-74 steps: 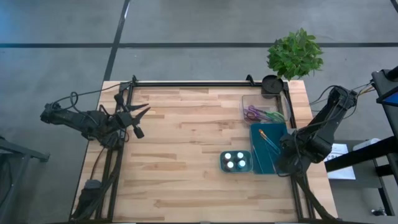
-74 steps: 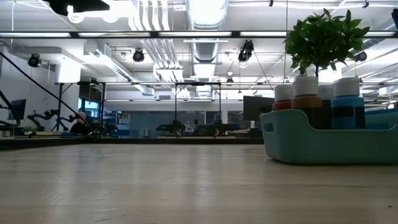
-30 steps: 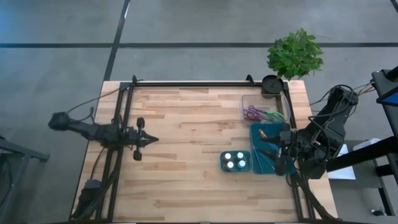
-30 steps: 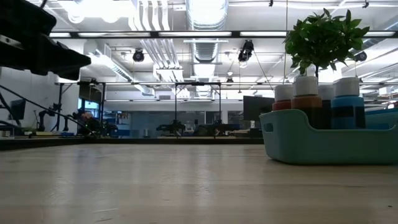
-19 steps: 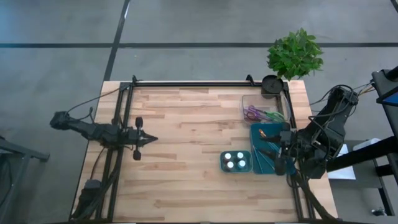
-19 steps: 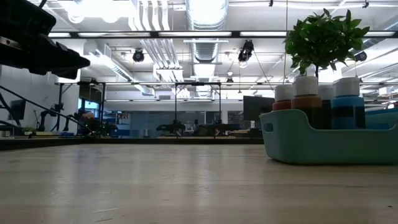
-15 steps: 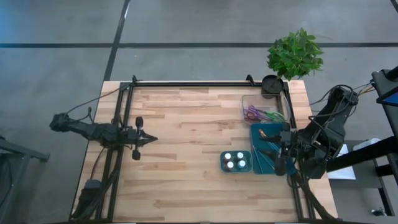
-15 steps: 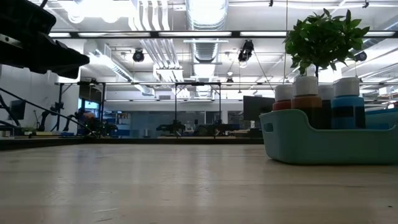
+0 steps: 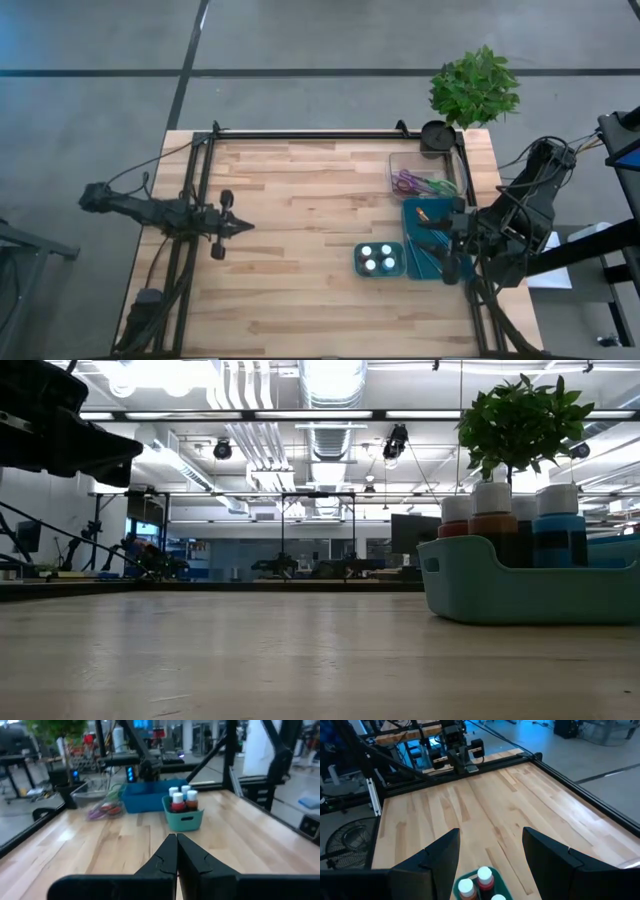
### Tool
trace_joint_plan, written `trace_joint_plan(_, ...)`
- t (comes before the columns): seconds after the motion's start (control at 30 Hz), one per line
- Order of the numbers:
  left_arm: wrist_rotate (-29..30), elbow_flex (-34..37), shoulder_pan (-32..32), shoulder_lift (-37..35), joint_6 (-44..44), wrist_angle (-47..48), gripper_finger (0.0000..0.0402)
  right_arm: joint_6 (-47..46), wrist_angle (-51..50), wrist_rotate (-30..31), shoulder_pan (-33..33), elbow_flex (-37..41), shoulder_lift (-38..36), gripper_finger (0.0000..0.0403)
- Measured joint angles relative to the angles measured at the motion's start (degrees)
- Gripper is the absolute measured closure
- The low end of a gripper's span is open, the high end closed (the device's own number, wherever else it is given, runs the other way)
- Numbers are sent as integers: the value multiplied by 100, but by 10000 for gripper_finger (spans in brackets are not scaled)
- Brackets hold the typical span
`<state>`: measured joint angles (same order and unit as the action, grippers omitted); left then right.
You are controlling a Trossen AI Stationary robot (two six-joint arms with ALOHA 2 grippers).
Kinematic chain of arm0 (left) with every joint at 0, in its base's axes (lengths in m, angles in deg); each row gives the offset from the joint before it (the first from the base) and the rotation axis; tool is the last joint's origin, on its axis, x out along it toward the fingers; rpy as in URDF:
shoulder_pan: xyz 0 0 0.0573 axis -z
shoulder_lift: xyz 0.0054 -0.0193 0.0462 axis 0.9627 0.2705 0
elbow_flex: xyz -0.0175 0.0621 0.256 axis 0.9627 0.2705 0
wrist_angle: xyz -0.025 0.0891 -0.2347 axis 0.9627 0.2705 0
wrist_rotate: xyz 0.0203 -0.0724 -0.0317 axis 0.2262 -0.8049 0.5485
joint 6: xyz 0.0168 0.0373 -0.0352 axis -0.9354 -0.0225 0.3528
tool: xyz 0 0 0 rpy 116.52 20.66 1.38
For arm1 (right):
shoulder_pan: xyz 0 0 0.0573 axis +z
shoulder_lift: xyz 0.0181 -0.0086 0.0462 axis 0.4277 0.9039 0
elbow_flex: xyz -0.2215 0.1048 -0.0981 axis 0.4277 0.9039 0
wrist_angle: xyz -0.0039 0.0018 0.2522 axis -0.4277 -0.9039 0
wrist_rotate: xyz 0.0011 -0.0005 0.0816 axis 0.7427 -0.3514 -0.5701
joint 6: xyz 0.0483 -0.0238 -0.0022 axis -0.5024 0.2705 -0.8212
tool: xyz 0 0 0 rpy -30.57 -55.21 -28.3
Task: Pick & Place Paint Supplies
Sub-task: Return to Home Position
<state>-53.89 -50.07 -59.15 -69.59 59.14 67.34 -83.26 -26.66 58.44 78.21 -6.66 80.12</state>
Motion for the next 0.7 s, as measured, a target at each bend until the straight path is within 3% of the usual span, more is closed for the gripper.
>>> trace_joint_plan(0.2,-64,46,-111,215,-111,-115,399,-6,4,-2,-2,9,2,192)
trace_joint_plan(0.37,-110,46,-577,295,-238,-107,399,76,15,-4,-1,-11,0,192)
trace_joint_plan(0.6,-1607,51,-1528,286,-81,-22,400,141,122,-17,2,-11,0,192)
trace_joint_plan(0.7,-1841,51,-1589,245,-103,-84,400,204,149,-22,2,-11,0,192)
